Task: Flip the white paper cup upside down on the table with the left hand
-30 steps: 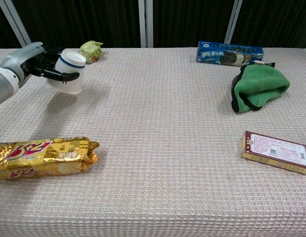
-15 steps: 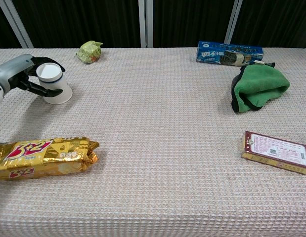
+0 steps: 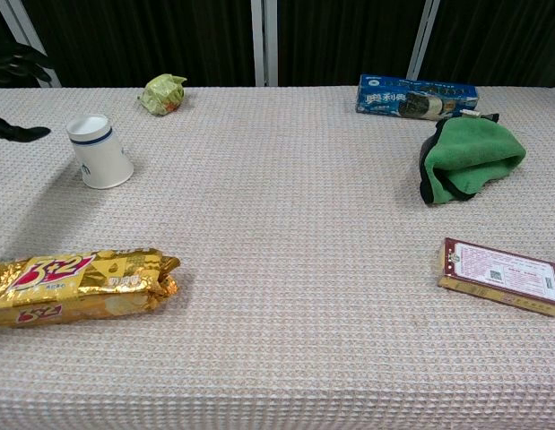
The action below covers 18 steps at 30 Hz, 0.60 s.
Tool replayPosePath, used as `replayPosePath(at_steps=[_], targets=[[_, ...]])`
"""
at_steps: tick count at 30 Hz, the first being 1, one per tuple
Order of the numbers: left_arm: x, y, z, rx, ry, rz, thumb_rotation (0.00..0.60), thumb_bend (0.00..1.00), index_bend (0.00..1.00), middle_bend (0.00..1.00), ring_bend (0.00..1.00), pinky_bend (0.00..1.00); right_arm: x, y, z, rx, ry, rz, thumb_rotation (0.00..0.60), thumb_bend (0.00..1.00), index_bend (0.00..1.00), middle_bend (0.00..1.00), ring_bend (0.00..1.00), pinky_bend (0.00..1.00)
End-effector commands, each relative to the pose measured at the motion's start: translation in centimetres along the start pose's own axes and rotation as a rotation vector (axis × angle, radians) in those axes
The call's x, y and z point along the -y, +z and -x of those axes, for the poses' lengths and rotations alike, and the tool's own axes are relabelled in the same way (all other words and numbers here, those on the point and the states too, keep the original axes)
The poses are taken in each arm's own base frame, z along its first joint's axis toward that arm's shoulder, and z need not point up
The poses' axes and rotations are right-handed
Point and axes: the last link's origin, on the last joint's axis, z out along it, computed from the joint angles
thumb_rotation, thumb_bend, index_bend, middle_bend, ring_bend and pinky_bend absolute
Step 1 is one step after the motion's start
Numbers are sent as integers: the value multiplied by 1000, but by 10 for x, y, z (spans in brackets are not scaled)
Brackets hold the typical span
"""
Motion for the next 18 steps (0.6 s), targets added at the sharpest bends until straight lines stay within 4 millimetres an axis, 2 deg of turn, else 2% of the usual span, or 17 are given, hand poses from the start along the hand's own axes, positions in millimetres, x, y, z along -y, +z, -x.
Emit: replayPosePath(at_steps=[1, 5, 10, 13, 18], targets=[[26, -31, -41, -92, 231, -55, 600, 240, 175, 192, 123, 143, -1, 4, -2, 6, 11, -4, 600, 214, 97, 120, 30, 91], [46, -64, -60, -140, 347, -114, 600, 240, 175, 190, 123, 143, -1, 9, -2, 11, 27, -23, 600, 214, 97, 120, 30, 91], [64, -114, -73, -123, 373, -175, 600, 239, 175, 186, 123, 143, 3, 12, -1, 13, 20, -55, 600, 214, 96, 119, 30, 92], [68, -140, -77, -99, 360, -203, 600, 239, 176, 186, 124, 143, 5, 13, 0, 9, 16, -65, 600, 214, 96, 120, 30, 91], [68, -166, -78, -73, 304, -228, 600, 240, 176, 183, 123, 143, 12, 15, 2, -1, 9, -88, 600, 214, 96, 120, 30, 91]])
